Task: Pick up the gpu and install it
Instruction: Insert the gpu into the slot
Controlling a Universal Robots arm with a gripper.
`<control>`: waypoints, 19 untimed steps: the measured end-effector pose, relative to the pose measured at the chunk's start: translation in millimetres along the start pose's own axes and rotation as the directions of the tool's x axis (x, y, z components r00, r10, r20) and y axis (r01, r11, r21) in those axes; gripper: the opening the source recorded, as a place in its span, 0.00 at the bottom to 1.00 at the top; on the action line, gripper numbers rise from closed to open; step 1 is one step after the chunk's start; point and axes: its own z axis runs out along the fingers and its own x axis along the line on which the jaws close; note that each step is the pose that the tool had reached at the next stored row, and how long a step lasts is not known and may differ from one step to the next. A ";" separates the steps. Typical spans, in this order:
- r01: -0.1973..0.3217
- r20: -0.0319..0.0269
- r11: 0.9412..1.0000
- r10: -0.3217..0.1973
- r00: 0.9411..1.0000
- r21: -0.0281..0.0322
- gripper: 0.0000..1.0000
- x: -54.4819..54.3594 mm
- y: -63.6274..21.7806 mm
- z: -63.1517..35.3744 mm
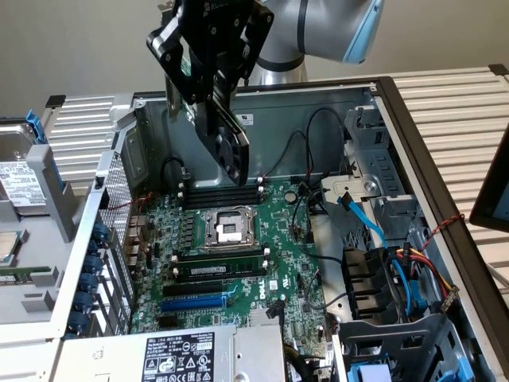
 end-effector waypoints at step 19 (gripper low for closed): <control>0.295 -0.012 0.955 -0.294 0.956 0.042 0.27 0.7 0.1 1.2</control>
